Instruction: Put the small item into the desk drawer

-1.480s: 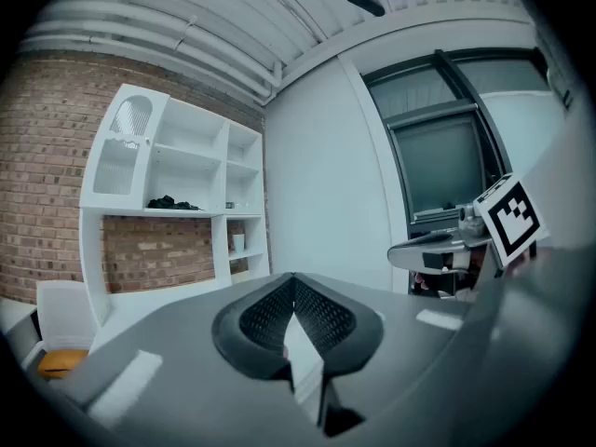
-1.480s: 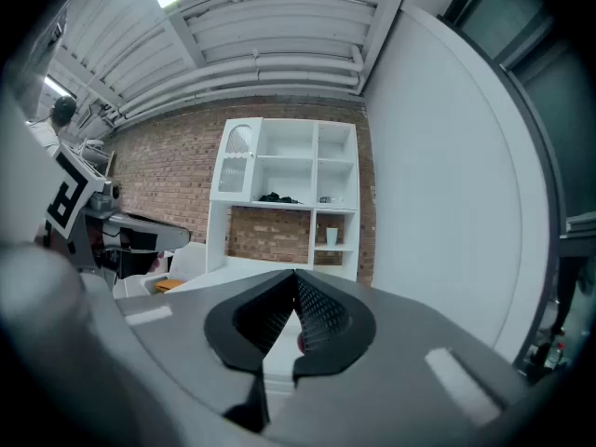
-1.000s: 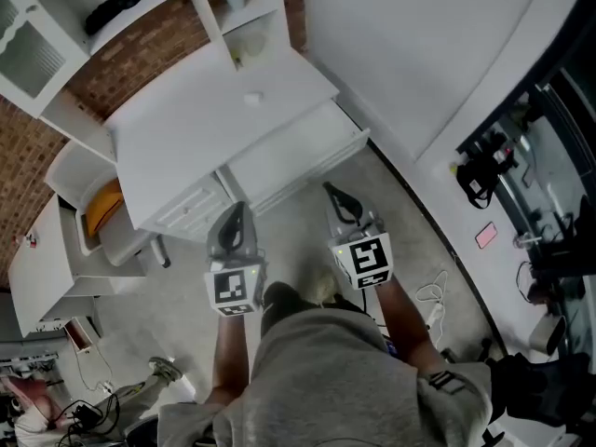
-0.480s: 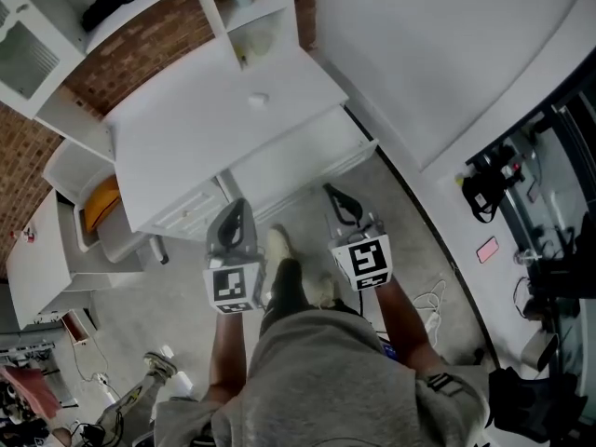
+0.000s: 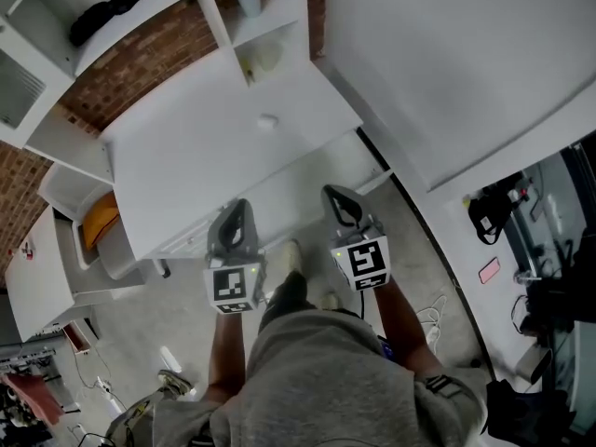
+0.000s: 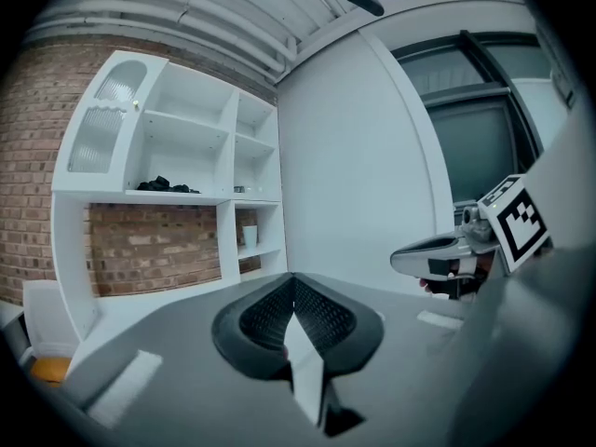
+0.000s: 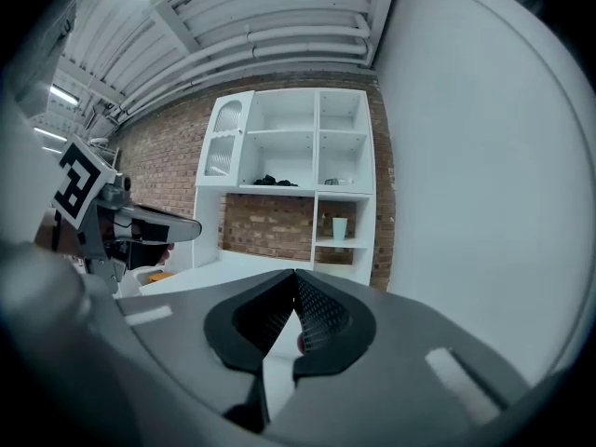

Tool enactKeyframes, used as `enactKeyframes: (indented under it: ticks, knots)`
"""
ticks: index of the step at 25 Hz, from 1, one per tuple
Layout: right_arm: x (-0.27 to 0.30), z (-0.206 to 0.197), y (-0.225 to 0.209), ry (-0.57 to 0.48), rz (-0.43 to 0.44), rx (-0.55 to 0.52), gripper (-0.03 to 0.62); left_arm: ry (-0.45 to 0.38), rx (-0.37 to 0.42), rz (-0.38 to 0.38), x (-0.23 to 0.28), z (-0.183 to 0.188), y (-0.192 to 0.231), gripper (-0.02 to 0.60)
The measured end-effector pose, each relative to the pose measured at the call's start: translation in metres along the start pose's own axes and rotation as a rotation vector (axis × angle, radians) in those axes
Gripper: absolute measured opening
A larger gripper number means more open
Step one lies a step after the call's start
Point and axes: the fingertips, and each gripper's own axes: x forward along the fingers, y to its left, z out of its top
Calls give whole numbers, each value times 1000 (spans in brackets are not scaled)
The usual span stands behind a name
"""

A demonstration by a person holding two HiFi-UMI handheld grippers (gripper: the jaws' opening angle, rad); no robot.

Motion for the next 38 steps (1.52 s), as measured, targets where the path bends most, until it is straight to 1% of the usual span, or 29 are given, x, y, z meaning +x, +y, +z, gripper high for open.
enactKeyframes:
  ticks: [5, 9, 13, 16, 19, 24, 30, 34, 38]
  knots:
    - [58, 7, -12, 33, 9, -3, 3, 27, -17, 1, 41, -1, 38, 12]
    - [103, 2, -16, 78, 24, 6, 3, 51, -30, 13, 70, -10, 70, 12]
    - [143, -11, -20, 119, 36, 11, 3, 86, -46, 9, 99, -27, 94, 12]
    - [173, -20, -22, 148, 38, 16, 3, 116, -76, 7, 121, -41, 111, 12]
    - [202, -33, -25, 176, 37, 20, 3, 142, -90, -9, 143, -58, 126, 12]
    - [248, -54, -29, 231, 44, 22, 3, 187, -93, -52, 178, -91, 142, 12]
    - [291, -89, -32, 296, 57, 26, 3, 228, -114, -92, 214, -127, 154, 12]
    - [315, -111, -36, 334, 65, 31, 3, 246, -123, -108, 234, -144, 158, 12]
    - [331, -125, -40, 381, 84, 13, 3, 272, -145, -107, 245, -159, 162, 12]
